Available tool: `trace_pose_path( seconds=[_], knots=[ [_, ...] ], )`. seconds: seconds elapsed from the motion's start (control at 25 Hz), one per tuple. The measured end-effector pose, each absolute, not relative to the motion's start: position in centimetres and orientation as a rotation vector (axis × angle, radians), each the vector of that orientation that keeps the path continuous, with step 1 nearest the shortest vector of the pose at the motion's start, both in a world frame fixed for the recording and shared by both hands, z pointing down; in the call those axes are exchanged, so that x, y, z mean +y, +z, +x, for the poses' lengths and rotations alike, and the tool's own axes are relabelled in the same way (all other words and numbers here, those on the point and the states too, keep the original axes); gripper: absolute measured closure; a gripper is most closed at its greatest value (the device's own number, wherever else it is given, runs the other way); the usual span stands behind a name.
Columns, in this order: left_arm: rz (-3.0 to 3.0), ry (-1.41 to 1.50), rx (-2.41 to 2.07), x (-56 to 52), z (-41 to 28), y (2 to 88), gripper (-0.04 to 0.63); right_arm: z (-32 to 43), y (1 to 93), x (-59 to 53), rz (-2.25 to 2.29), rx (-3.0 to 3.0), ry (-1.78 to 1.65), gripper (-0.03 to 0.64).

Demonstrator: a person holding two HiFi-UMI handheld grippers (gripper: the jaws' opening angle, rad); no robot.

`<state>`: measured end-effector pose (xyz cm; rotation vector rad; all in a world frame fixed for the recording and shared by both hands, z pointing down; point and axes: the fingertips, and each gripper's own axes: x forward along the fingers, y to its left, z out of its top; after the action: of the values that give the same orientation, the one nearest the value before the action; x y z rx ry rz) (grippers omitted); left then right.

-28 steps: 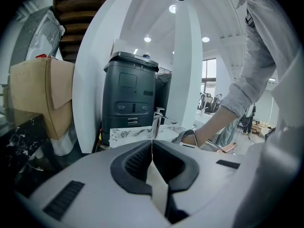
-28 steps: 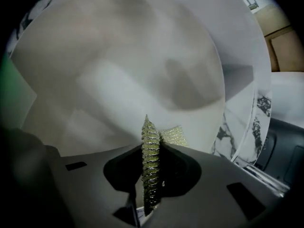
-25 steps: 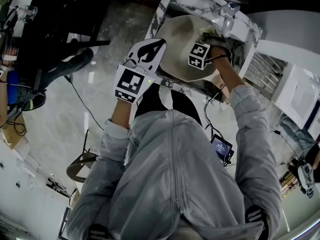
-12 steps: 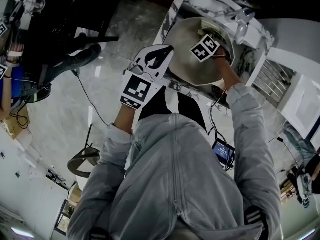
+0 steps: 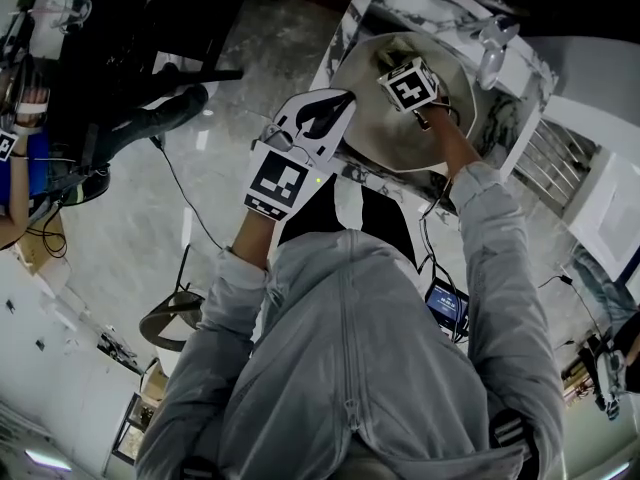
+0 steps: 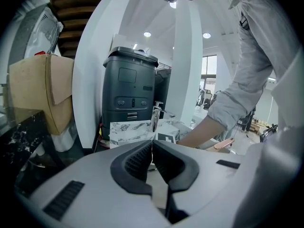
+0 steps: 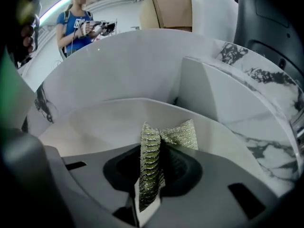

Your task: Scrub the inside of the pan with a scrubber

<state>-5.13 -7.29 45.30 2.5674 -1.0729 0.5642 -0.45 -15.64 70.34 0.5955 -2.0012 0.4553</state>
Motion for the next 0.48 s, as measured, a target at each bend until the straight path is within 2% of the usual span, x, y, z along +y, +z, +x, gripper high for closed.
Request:
trace_pose_path(
  seconds=[0.28,0.48],
  knots=[
    [2.526,0.569,-1.093,-6.5,-6.0,46.3,0.572,-4.9,68.5,-14.1,0.556,-2.193,0.839,0.499],
    [2.511,0.571,-1.117,-6.6,-6.7,46.4,0.572,-7.3,67.2,-10.9,0.321,-2.246,0.889,0.495]
  ],
)
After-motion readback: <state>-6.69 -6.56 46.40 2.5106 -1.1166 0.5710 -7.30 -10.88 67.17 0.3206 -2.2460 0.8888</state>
